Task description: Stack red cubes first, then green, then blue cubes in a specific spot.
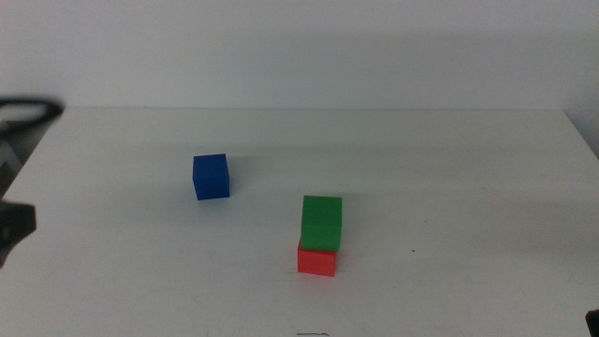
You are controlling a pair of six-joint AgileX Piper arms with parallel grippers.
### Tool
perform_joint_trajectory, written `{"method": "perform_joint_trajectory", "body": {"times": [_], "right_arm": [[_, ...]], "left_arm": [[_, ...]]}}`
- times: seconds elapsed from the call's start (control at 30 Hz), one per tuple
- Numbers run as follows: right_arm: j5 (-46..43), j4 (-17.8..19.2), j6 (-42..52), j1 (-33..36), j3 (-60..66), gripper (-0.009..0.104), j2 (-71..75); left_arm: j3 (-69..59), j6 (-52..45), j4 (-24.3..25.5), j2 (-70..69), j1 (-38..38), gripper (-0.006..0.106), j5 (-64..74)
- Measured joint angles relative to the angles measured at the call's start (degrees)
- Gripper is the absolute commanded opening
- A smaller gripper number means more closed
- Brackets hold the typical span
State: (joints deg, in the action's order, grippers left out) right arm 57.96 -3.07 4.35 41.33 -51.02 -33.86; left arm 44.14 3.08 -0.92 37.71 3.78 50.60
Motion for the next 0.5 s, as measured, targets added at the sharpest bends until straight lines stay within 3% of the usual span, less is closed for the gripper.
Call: {"method": "perform_joint_trajectory", "body": {"times": [0.5], "right_arm": [[0.0, 0.0, 0.0, 0.0, 0.0, 0.063, 0.0]], "left_arm": [[10.2, 0.7, -0.6, 22.8, 0.0, 0.091, 2.3]]}}
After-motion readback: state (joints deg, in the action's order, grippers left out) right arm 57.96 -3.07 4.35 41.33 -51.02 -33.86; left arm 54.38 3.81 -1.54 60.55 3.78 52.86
